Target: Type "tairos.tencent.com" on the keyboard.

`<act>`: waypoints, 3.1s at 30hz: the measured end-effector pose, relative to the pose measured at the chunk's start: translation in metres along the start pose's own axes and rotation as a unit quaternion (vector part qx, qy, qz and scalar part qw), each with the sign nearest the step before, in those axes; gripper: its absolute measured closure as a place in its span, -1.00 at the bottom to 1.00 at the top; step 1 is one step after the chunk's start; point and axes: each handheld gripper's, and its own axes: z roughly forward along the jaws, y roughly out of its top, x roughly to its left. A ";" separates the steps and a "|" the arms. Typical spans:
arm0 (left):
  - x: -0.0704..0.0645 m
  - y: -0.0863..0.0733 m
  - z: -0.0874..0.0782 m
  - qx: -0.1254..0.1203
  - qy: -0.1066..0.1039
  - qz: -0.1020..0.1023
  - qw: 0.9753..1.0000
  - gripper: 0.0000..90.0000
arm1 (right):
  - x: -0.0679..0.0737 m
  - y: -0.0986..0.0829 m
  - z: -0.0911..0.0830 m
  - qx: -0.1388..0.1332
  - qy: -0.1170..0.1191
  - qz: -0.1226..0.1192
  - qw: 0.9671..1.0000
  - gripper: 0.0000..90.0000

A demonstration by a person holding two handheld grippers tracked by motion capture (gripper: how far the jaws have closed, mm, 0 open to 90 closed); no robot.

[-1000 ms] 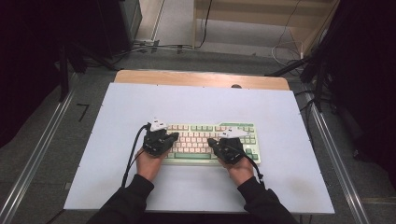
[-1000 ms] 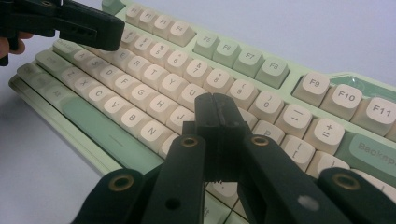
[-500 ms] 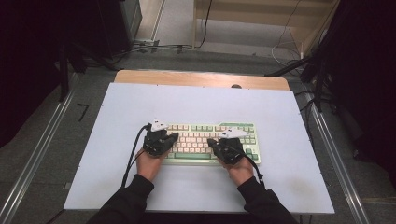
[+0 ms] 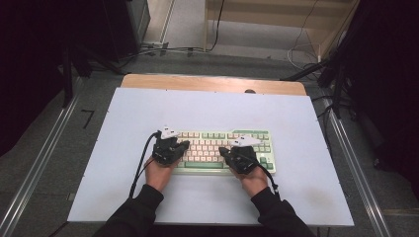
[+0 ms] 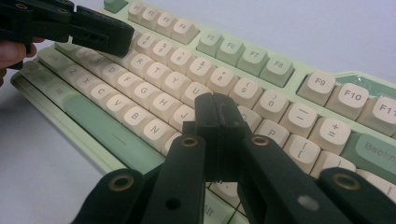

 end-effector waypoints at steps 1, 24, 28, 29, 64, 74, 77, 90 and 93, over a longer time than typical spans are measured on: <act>0.000 0.000 0.000 0.000 0.001 0.000 1.000 1.00 | 0.000 0.000 0.000 0.000 0.000 0.000 1.000 0.94; -0.001 0.002 -0.008 -0.018 -0.010 -0.008 1.000 1.00 | 0.005 0.000 0.003 0.001 0.008 -0.007 1.000 0.94; -0.001 0.002 -0.009 -0.018 -0.010 -0.007 1.000 1.00 | 0.008 0.001 0.005 0.002 0.011 -0.011 1.000 0.94; -0.001 0.002 -0.009 -0.019 -0.010 -0.007 1.000 1.00 | 0.009 0.001 0.006 0.002 0.013 -0.011 1.000 0.94; -0.001 0.001 -0.010 -0.022 -0.008 -0.009 1.000 1.00 | 0.025 0.000 0.021 0.020 0.032 -0.031 0.999 0.94; -0.001 0.002 -0.010 -0.023 -0.009 -0.010 1.000 1.00 | 0.026 0.000 0.022 0.022 0.032 -0.033 0.999 0.94; -0.001 0.001 -0.010 -0.024 -0.009 -0.010 1.000 1.00 | 0.026 0.000 0.022 0.022 0.032 -0.034 0.999 0.94; 0.000 0.002 -0.011 -0.023 -0.008 -0.010 1.000 1.00 | 0.027 0.000 0.022 0.022 0.032 -0.035 0.999 0.94; 0.000 0.002 -0.011 -0.023 -0.008 -0.009 1.000 1.00 | 0.027 0.000 0.022 0.022 0.032 -0.035 0.999 0.94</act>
